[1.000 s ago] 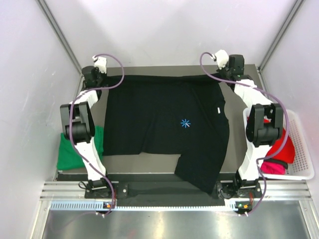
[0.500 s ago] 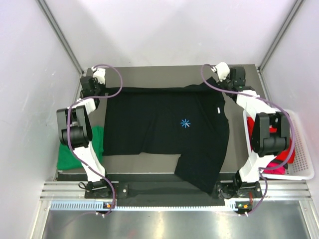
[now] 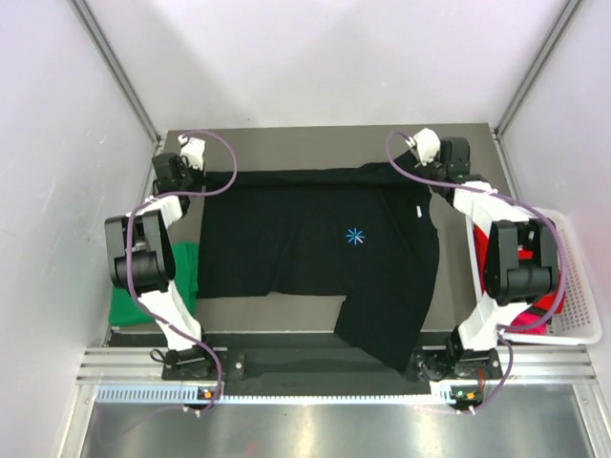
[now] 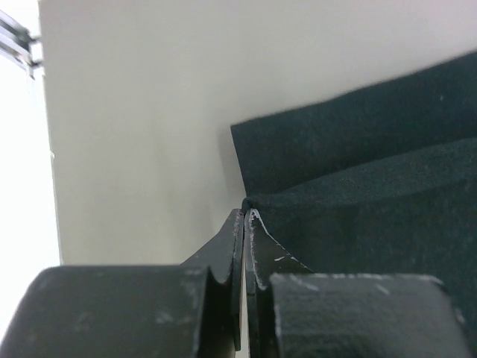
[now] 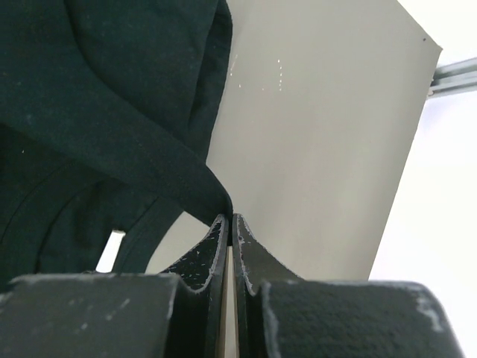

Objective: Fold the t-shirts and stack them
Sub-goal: Fold the tshirt

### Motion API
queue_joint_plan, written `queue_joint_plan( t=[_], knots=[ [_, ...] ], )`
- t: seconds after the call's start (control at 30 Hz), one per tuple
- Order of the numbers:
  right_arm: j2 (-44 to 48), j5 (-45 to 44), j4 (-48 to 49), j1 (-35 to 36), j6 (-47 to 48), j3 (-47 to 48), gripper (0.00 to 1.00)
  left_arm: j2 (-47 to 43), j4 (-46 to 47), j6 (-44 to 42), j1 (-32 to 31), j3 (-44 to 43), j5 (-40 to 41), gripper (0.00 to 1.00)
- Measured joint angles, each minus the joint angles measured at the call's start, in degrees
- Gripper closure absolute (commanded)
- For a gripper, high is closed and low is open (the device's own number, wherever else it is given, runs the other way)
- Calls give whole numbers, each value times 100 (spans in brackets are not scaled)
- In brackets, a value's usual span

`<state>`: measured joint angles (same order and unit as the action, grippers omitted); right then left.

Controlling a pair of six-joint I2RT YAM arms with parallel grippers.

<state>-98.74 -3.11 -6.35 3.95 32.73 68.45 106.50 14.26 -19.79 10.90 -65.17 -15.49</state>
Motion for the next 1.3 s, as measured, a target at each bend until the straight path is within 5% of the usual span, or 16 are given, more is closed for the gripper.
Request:
queue_joint_plan(
  t=[0.4,0.53,0.6,0.63,0.73,1.1,1.3],
  knots=[
    [144,111,125,0,-125,-774,100,-4,-522,-136,0,319,190,98],
    [144,157,144,0,-179,-999,100,-2,-739,-125,0,319,256,84],
    [144,177,162,0,-195,-1093,98,-2,-780,-131,7,348,280,68],
    [144,188,162,0,-197,-1121,86,-4,-807,-138,13,374,284,62],
    [151,256,92,0,-225,-1139,71,-24,-868,-74,31,509,302,53],
    [1528,962,-260,0,-450,-1119,61,-1384,-962,334,35,780,284,51],
    [938,1311,-396,0,-446,-638,63,-1099,-1027,743,33,-11,74,54]
  ],
)
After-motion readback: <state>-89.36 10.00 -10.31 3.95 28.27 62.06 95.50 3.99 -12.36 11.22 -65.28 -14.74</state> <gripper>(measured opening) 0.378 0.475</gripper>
